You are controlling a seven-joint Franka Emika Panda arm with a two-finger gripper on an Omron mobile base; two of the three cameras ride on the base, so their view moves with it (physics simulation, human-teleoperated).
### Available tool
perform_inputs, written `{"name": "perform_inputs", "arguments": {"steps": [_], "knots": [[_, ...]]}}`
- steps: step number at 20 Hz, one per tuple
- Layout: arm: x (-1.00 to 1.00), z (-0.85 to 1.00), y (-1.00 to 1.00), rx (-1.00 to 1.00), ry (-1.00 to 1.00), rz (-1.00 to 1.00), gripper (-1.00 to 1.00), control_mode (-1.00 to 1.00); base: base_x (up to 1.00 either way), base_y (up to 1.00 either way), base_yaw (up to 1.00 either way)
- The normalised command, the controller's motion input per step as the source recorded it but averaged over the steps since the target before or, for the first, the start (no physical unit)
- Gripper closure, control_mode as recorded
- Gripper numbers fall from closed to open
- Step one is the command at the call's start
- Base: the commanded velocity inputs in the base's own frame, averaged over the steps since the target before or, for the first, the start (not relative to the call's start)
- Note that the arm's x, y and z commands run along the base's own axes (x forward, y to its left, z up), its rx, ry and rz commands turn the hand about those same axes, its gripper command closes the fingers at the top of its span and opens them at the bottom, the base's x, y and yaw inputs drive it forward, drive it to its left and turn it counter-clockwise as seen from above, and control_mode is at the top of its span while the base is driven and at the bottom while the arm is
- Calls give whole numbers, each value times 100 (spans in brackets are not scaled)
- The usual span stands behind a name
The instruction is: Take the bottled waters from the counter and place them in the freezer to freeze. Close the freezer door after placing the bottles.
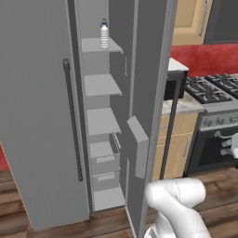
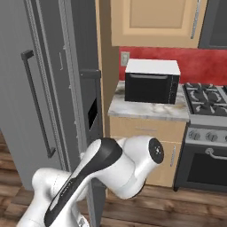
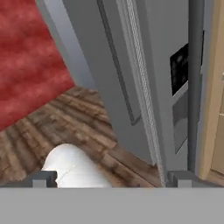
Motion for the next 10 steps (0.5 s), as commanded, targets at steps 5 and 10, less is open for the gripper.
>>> {"name": "perform_inputs", "arguments": {"steps": [5, 10], "knots": [[47, -11, 2, 9, -58, 18, -100, -100, 0, 0, 0], [43, -1, 0, 11, -20, 2, -100, -100, 0, 0, 0]]}}
